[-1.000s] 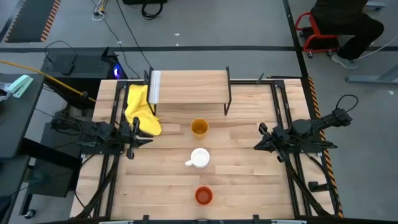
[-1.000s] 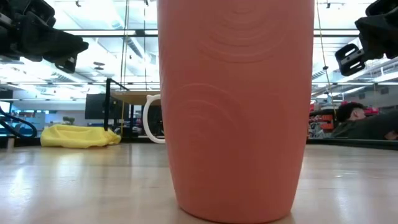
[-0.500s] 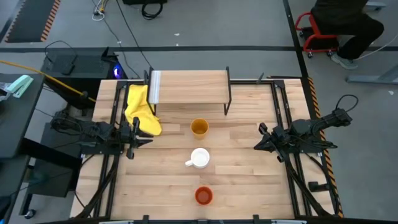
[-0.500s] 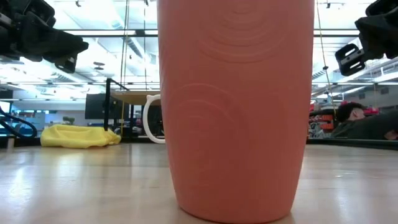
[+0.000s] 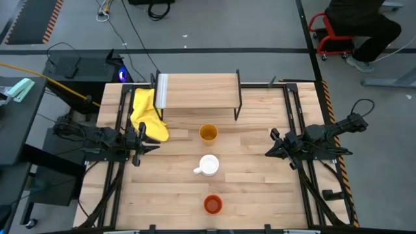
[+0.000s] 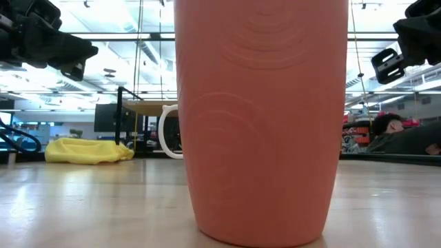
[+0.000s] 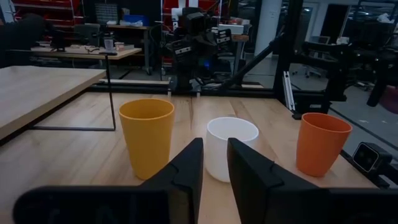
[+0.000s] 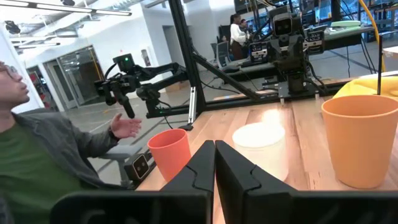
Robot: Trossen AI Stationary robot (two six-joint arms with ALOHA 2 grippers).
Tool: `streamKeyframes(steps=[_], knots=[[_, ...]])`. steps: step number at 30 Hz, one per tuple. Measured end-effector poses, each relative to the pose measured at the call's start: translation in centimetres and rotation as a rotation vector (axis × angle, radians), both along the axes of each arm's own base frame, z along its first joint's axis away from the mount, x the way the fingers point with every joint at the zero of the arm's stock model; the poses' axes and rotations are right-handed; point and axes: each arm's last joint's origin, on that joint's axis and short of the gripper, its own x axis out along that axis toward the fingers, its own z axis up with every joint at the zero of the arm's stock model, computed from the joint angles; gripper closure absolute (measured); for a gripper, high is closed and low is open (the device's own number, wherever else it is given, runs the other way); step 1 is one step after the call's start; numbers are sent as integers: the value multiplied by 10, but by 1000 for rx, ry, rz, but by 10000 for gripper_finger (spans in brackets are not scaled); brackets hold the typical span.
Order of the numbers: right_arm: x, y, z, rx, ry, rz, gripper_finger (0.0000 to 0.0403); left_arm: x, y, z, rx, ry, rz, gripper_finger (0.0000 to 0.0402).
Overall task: Stack small to large cups/mugs on shelf
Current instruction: Put the white mug on the shelf
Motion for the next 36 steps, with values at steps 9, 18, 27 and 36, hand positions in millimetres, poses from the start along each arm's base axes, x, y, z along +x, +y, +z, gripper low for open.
streamKeyframes(steps=[9,18,27,36], knots=[[0,0,0,-76,-29,-4,385,0,0,0,0,0,0,315],[0,0,1,-69,-34,-4,385,0,0,0,0,0,0,323],[0,0,5,-65,-79,-6,385,0,0,7,25,-74,1,315],[-1,-1,14,-59,-182,-15,385,-3,1,24,15,-238,11,321]])
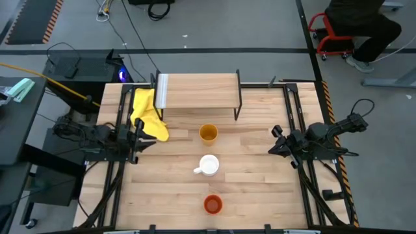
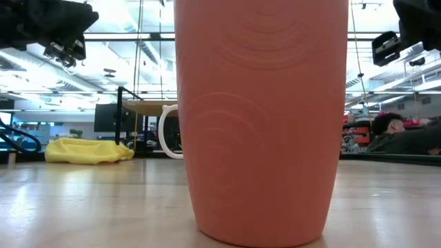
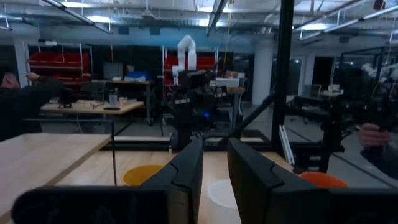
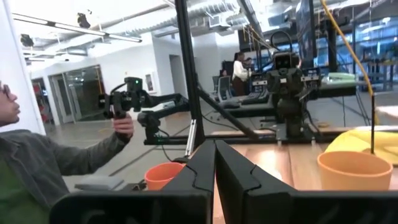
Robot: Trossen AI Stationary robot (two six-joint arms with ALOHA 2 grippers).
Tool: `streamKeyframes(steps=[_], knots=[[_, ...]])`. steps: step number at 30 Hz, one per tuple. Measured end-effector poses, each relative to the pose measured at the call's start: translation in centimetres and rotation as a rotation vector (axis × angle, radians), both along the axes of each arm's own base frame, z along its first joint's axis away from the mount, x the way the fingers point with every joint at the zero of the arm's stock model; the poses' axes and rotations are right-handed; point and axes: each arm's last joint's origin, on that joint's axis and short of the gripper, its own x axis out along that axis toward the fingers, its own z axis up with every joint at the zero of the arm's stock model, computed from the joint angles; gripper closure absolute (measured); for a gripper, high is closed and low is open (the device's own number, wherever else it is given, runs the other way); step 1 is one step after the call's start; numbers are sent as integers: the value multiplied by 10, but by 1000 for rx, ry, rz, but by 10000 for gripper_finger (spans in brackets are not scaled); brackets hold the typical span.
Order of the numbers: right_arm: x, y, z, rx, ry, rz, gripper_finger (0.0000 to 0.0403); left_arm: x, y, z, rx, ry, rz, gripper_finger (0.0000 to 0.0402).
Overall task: Stack small to large cups/mugs on shelf
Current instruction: Put the white mug on the shelf
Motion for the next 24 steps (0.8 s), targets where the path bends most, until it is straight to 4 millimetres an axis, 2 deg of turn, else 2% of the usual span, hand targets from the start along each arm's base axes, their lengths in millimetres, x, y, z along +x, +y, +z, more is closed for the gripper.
streamKeyframes(steps=[8,12,16,24], knots=[[0,0,1,31,1,5,385,-1,1,4,31,-37,32,321],[-1,-2,6,63,-33,-33,385,-3,2,11,-3,-111,47,328],[-3,-5,16,92,-59,-123,385,-7,3,20,-39,-202,51,330],[-7,-8,34,90,-100,-184,385,-7,4,26,-70,-211,47,319]])
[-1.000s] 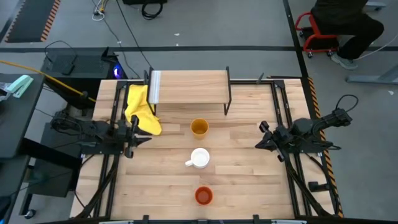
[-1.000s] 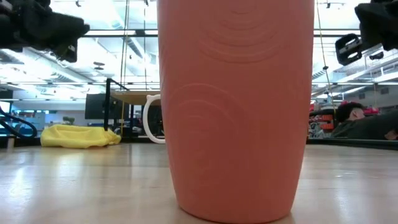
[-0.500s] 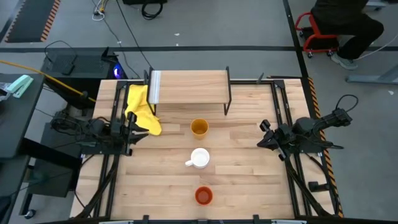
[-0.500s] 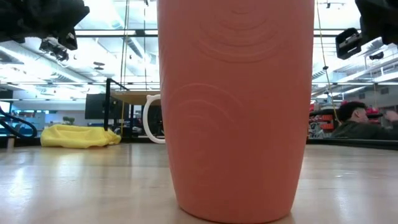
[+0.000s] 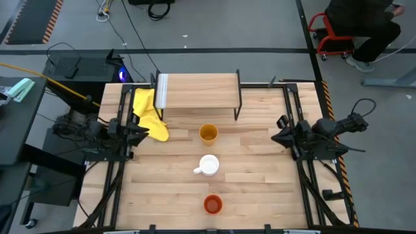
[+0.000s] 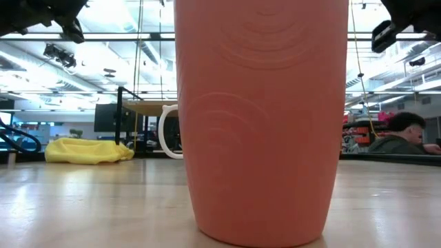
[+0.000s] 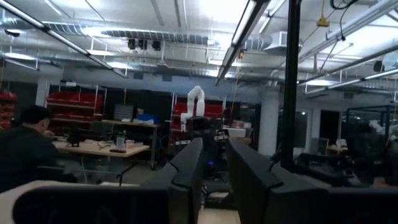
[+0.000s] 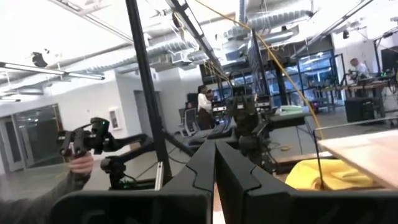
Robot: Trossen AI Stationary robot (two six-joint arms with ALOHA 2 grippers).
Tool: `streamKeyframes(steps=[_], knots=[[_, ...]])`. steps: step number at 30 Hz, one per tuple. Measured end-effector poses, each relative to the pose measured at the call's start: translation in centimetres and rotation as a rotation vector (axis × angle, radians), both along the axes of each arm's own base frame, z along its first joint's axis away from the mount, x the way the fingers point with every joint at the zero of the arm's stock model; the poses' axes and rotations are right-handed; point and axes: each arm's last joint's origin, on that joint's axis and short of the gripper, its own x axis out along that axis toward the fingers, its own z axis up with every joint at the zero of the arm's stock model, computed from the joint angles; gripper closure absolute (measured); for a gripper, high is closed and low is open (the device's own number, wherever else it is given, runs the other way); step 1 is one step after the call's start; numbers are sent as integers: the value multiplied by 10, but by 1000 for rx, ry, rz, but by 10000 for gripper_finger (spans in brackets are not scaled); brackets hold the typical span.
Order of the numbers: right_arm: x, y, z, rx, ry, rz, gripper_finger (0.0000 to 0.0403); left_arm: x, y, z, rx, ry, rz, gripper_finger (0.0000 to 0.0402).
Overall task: Stack small to large cups/mugs on shelf
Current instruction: Put the white mug on the shelf
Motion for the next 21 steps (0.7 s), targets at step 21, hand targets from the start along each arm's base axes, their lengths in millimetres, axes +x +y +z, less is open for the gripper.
streamKeyframes(steps=[21], knots=[[41,16,12,10,333,87,327,50,-21,-6,-43,371,-133,304]])
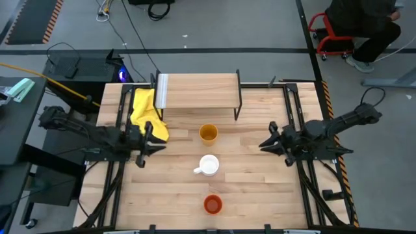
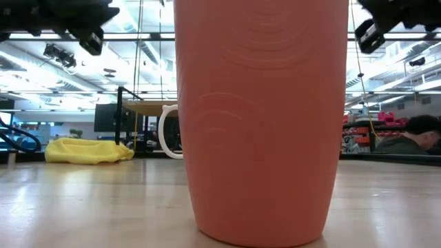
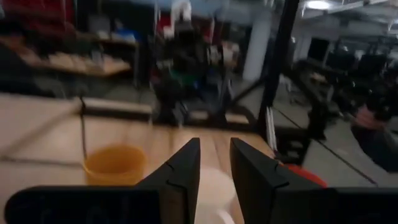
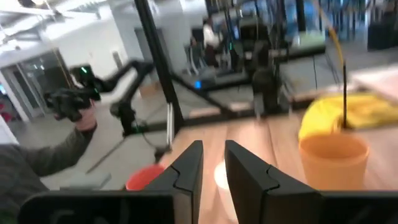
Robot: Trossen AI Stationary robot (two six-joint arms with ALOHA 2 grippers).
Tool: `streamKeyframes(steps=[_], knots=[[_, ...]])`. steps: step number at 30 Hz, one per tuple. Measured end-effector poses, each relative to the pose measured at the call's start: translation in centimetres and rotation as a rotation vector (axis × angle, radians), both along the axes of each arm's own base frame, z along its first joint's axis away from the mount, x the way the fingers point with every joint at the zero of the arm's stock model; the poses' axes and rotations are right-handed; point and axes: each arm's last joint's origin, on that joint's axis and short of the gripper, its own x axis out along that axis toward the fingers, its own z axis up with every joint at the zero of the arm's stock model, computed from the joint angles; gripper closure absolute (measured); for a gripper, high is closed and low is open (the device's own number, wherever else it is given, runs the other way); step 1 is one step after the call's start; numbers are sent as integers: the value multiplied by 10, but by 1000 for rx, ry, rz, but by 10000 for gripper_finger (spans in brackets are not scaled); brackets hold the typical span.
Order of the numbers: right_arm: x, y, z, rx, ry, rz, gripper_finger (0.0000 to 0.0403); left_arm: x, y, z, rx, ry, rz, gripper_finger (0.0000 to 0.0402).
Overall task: Stack small to large cups/mugs on shelf
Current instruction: Put the white mug on the shelf
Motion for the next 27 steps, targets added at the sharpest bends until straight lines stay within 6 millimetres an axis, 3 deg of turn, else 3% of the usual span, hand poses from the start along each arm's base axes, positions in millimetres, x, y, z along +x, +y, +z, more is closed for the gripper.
streamKeyframes(steps=[6,15,19,27], knots=[[12,10,-14,-9,121,31,330,10,-13,-15,8,112,-131,302],[15,33,-25,-57,171,3,331,19,-21,-49,-82,283,-23,304],[13,42,-33,-40,215,-72,331,22,-26,-61,-108,320,-31,298],[16,52,-72,2,365,-296,331,32,-33,-72,-94,328,-28,294]])
